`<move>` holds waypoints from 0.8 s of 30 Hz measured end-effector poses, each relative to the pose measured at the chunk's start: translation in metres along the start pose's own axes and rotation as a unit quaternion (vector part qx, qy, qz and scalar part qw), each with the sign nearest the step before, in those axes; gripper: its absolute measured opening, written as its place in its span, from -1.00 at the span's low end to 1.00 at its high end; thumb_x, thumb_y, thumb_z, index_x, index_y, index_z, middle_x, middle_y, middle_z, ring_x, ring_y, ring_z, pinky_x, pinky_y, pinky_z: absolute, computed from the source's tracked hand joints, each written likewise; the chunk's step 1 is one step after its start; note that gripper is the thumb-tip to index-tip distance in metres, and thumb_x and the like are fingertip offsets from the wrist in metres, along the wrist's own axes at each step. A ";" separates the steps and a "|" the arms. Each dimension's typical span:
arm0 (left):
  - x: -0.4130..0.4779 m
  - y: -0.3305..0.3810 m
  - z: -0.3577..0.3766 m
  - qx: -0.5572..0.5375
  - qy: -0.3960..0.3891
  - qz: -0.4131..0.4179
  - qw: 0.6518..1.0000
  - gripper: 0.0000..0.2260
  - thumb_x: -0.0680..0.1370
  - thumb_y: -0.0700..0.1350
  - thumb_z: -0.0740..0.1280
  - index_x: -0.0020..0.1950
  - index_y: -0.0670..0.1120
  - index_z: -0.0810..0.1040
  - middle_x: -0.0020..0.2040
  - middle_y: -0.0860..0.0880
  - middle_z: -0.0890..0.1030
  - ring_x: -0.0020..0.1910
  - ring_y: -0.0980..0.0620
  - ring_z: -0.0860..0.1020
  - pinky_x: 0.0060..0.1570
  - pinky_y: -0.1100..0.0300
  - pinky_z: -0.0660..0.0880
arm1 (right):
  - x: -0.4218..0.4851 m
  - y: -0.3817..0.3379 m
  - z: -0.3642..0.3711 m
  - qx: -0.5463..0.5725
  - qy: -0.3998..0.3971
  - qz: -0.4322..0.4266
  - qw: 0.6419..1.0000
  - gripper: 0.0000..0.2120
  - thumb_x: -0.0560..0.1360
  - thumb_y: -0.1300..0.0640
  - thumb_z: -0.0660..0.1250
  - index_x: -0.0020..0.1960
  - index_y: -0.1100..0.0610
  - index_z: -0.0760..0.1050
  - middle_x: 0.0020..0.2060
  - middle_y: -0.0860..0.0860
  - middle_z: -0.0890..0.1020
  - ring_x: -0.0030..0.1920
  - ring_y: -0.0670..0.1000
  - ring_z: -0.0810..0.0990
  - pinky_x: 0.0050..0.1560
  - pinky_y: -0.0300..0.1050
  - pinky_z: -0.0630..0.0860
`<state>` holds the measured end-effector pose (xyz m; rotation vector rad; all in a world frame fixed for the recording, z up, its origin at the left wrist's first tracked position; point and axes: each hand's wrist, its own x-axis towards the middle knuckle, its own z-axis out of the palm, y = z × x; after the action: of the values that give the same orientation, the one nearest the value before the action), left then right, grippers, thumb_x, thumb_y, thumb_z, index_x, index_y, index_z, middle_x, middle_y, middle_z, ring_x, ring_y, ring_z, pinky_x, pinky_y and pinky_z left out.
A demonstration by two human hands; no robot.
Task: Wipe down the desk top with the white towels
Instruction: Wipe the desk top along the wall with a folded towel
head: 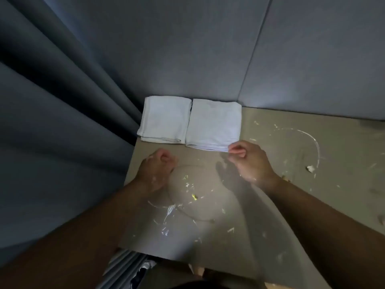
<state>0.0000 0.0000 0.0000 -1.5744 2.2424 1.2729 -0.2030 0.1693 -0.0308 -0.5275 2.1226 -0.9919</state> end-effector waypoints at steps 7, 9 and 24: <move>0.088 0.023 -0.009 0.227 0.069 0.139 0.961 -0.53 0.69 0.11 0.25 0.58 0.00 0.36 0.57 -0.08 0.33 0.51 -0.14 0.34 0.45 -0.02 0.33 | 0.088 -0.045 0.021 -0.310 -0.026 -0.218 0.925 -0.48 0.54 -0.11 0.40 0.46 -0.03 0.44 0.47 0.05 0.43 0.47 0.14 0.38 0.46 0.10 0.31; 0.110 0.025 -0.015 0.281 0.068 0.156 0.944 -0.49 0.70 0.14 0.18 0.64 0.06 0.26 0.67 -0.07 0.18 0.62 -0.12 0.18 0.57 -0.05 0.20 | 0.107 -0.047 0.028 -0.380 -0.042 -0.240 0.892 -0.37 0.55 -0.24 0.35 0.56 -0.09 0.31 0.60 0.04 0.24 0.60 0.14 0.16 0.56 0.24 0.12; 0.183 -0.036 0.011 0.372 0.111 0.310 0.868 -0.37 0.67 0.35 -0.05 0.68 0.09 0.22 0.69 -0.10 0.20 0.65 -0.23 0.21 0.58 -0.38 0.12 | 0.144 -0.008 0.079 -0.493 0.048 -0.210 0.843 -0.15 0.50 -0.58 -0.20 0.66 -0.16 -0.07 0.68 0.06 -0.12 0.66 0.20 -0.15 0.58 0.38 -0.08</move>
<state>-0.0569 -0.1279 -0.1235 -0.7565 2.9773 0.1533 -0.2372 0.0377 -0.1223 -1.5092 2.5630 -0.0132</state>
